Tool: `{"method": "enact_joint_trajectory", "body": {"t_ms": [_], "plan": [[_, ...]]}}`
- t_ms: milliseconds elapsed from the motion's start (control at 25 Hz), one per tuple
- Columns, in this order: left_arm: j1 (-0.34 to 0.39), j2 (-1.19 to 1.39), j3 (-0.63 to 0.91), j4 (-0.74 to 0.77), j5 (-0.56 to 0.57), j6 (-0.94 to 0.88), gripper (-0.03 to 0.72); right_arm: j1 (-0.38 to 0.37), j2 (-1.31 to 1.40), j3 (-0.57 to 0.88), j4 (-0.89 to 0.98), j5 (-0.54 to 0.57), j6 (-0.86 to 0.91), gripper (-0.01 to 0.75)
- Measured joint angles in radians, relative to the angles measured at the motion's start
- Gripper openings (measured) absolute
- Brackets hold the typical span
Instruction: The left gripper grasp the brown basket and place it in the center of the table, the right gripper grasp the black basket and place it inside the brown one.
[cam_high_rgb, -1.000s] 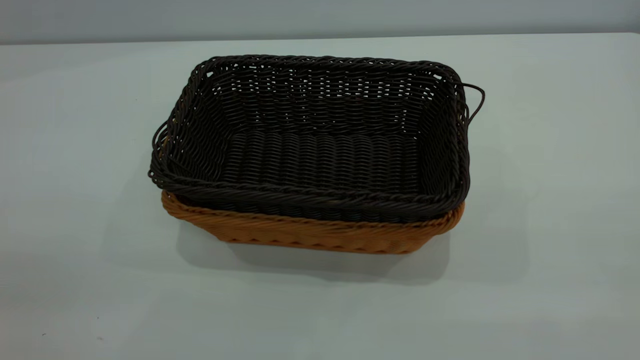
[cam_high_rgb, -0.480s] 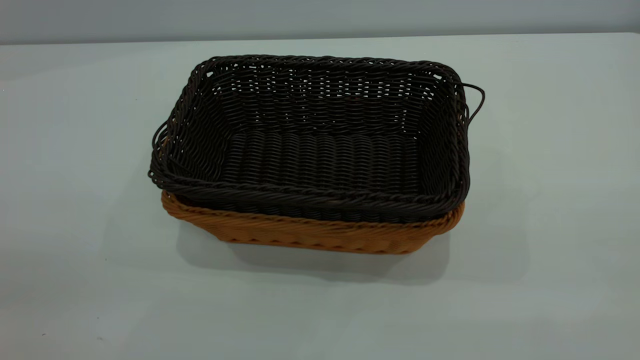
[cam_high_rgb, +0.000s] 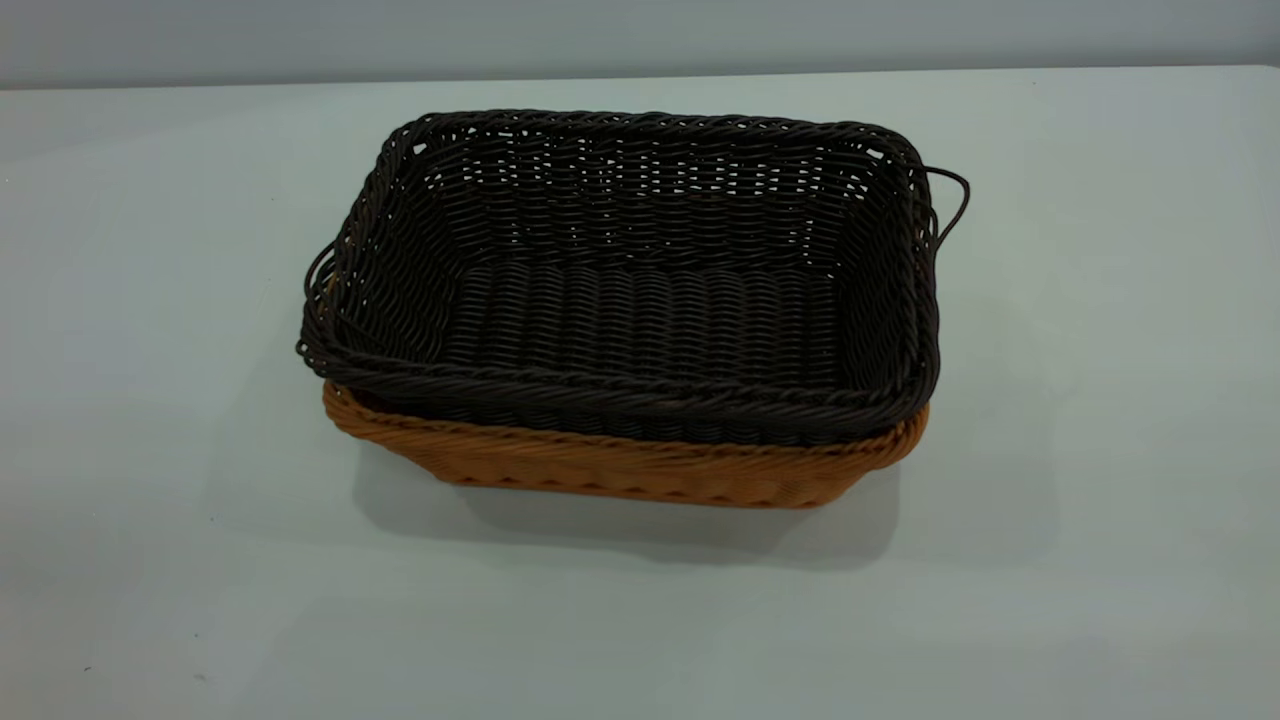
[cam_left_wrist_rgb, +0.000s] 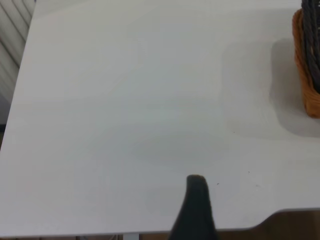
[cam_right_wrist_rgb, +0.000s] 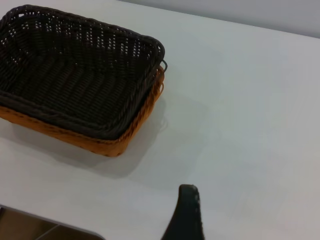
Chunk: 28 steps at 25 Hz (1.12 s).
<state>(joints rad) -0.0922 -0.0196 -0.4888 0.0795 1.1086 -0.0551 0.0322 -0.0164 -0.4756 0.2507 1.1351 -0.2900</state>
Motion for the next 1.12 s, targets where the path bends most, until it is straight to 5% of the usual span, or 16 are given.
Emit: {"method": "enact_joint_trajectory", "body": {"t_ms": [1120], "plan": [[0.000, 0.000, 0.000, 0.002, 0.000, -0.006, 0.580, -0.059, 0.000, 0.001, -0.084, -0.010, 0.115, 0.573]]}}
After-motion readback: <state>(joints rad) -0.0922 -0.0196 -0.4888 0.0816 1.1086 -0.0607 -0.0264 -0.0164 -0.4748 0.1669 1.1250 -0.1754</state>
